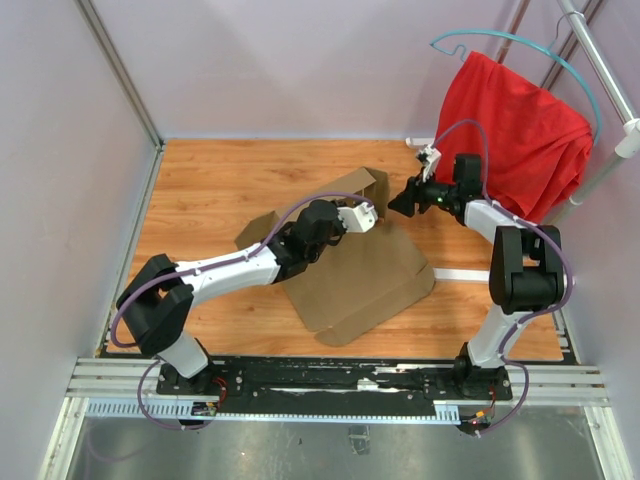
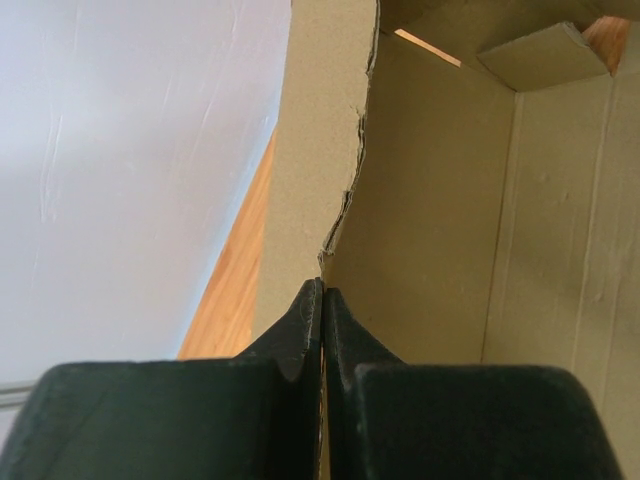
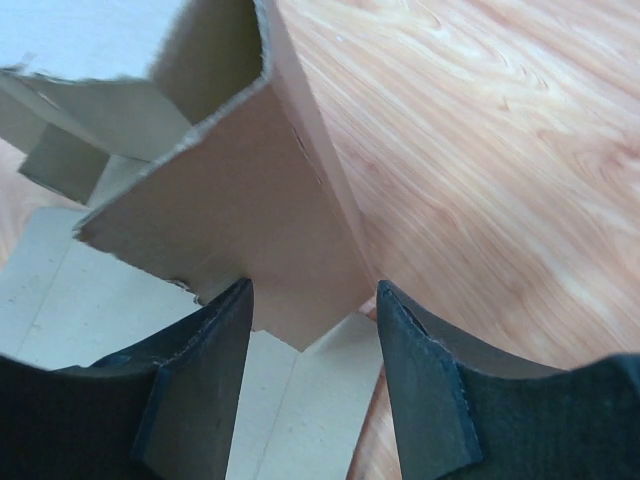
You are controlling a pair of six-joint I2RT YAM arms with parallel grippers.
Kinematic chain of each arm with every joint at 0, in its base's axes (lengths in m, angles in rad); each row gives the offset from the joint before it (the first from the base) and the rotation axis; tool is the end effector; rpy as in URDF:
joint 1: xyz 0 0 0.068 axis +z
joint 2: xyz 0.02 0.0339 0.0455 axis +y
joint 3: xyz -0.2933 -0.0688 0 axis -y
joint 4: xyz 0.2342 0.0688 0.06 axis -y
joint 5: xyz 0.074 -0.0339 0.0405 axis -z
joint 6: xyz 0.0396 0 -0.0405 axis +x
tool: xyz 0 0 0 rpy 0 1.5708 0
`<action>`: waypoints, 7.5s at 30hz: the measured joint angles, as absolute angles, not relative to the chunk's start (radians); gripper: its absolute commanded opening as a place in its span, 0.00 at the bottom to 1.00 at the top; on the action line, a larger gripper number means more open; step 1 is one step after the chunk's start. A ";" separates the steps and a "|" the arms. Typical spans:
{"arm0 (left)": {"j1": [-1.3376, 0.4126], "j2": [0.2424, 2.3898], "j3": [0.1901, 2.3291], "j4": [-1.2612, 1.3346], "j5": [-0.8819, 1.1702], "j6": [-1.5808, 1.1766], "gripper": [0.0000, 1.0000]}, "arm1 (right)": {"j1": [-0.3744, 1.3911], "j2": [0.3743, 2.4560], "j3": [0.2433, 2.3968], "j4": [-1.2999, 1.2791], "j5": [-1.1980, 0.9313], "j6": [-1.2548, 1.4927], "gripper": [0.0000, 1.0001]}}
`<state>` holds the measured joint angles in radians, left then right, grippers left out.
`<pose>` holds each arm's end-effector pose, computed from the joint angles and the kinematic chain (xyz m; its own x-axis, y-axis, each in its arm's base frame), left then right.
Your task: Fold the paper box
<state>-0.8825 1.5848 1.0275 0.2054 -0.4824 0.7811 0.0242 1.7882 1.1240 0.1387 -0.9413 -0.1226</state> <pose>0.2410 -0.2641 0.2962 0.1315 0.8220 -0.5540 0.4436 0.4510 0.7745 0.3880 0.0414 0.2540 -0.4105 -0.0820 -0.9082 -0.7693 0.5659 0.2967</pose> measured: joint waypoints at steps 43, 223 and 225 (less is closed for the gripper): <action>-0.882 1.613 1.102 0.145 -0.486 0.729 0.00 | 0.140 1.887 1.093 0.550 -1.002 -0.030 0.50; -0.255 1.339 0.338 1.086 0.400 -0.297 0.69 | 0.208 1.732 0.958 0.323 -0.316 0.099 0.02; -0.264 1.350 0.338 1.085 0.399 -0.295 0.69 | 0.215 1.732 0.958 0.326 -0.307 0.098 0.02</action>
<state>-0.2638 1.3499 0.3382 1.0855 0.3992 -0.2951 0.2153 1.7317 0.9585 0.3256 -0.3073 0.0982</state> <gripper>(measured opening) 0.698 0.033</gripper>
